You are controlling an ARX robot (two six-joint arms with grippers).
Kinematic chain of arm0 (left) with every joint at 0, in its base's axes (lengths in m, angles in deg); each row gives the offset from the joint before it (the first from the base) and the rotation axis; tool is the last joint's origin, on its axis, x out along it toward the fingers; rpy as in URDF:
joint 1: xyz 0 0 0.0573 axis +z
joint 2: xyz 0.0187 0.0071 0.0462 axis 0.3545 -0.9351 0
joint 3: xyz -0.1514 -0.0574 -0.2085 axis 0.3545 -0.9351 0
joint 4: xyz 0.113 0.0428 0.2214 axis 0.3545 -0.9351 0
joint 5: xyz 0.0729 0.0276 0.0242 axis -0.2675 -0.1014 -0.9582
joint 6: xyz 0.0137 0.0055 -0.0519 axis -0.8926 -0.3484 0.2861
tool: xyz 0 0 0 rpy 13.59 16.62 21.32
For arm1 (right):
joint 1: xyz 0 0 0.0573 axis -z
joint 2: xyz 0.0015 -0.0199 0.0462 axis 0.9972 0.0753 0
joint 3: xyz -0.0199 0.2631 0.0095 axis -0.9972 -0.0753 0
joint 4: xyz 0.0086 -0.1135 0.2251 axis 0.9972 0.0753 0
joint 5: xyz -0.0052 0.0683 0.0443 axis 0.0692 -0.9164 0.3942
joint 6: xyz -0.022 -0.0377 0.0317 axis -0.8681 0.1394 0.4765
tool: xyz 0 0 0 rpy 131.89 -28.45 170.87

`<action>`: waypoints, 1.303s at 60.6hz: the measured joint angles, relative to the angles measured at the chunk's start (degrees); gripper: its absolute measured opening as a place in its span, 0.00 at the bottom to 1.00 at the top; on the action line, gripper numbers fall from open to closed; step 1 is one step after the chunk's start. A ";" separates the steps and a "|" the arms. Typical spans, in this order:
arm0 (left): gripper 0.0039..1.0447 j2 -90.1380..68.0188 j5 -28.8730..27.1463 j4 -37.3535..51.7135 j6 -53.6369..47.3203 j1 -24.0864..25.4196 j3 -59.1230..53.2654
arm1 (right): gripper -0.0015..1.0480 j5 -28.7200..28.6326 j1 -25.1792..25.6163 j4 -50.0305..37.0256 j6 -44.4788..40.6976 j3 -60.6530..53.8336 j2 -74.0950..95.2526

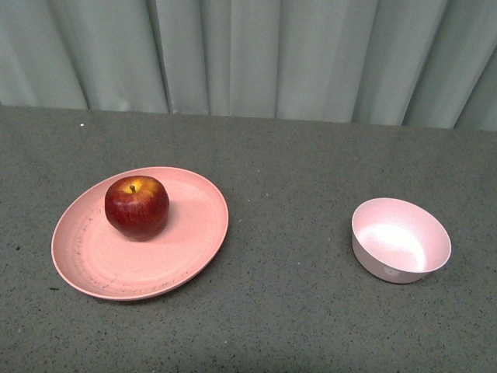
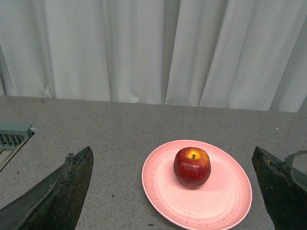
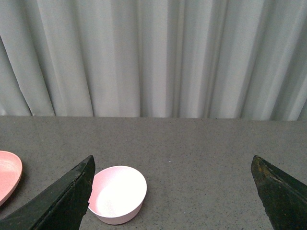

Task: Move apple from plate to bowl

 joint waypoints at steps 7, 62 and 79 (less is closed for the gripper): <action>0.94 0.00 0.00 0.00 0.02 0.00 0.00 | 0.91 0.00 0.00 0.00 0.00 0.00 0.00; 0.94 0.00 0.00 0.00 0.02 0.00 0.00 | 0.91 0.00 0.00 0.00 0.00 0.00 0.00; 0.94 0.00 0.00 0.00 0.02 0.00 0.00 | 0.91 0.00 0.00 0.00 0.00 0.00 0.00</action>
